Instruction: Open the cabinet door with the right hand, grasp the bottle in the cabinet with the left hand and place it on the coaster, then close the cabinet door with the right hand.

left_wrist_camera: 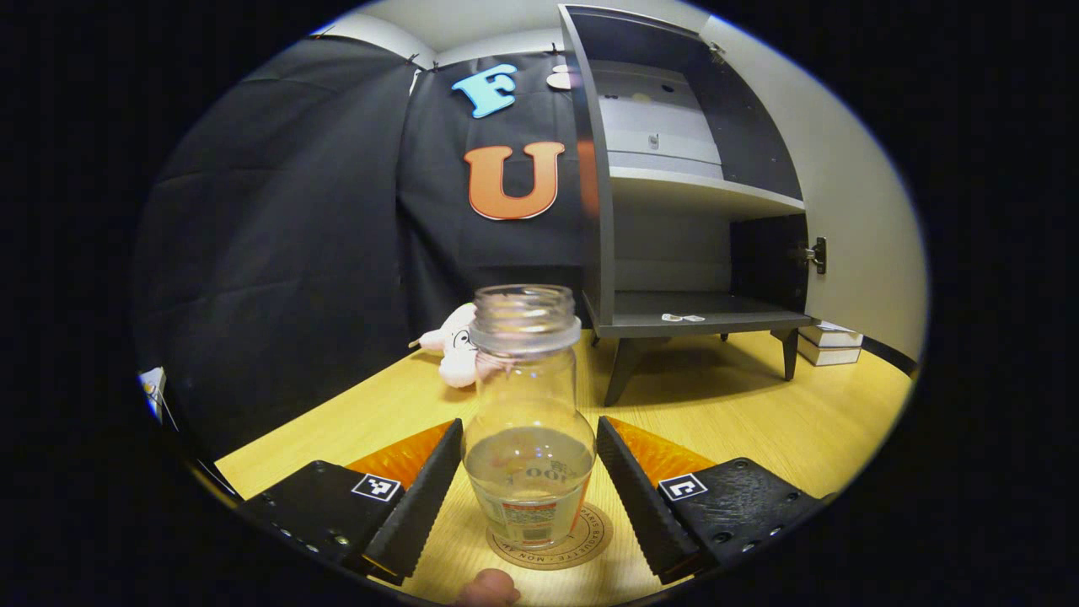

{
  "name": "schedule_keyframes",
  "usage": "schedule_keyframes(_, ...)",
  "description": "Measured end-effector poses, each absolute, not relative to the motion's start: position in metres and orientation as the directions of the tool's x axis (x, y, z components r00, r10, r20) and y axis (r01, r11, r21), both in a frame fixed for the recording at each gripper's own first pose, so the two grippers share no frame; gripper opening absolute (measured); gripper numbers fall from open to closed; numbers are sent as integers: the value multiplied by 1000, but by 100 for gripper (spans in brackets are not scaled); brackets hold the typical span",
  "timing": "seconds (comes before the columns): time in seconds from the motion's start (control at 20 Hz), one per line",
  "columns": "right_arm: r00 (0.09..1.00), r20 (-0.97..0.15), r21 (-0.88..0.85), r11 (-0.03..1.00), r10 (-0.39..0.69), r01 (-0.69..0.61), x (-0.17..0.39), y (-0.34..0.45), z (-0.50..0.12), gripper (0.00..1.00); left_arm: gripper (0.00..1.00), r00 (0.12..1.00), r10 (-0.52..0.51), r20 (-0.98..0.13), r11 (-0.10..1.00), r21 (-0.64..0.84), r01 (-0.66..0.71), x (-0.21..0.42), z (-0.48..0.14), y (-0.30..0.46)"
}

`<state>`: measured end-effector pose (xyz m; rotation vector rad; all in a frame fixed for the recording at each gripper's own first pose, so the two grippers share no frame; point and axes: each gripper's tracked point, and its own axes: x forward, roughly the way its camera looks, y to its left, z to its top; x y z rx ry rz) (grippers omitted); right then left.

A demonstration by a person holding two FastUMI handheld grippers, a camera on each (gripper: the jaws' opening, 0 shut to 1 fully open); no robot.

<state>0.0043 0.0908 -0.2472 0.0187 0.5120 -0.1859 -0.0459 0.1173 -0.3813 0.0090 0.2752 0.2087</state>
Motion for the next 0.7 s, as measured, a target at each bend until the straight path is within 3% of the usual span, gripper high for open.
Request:
schedule_keyframes(0.4,828,-510,-30,967,-232,252,-6,71,-237,100,96,958,180,-222,981,108,-160,-68,-316,121)
schedule_keyframes(0.5,820,-516,-25,961,-248,275,-13,66,-222,100,97,968,205,-143,976,101,-191,-78,-263,132)
schedule_keyframes(0.7,848,-452,-41,956,-278,292,-16,57,-165,100,96,994,112,-18,991,77,-110,-84,-153,111)
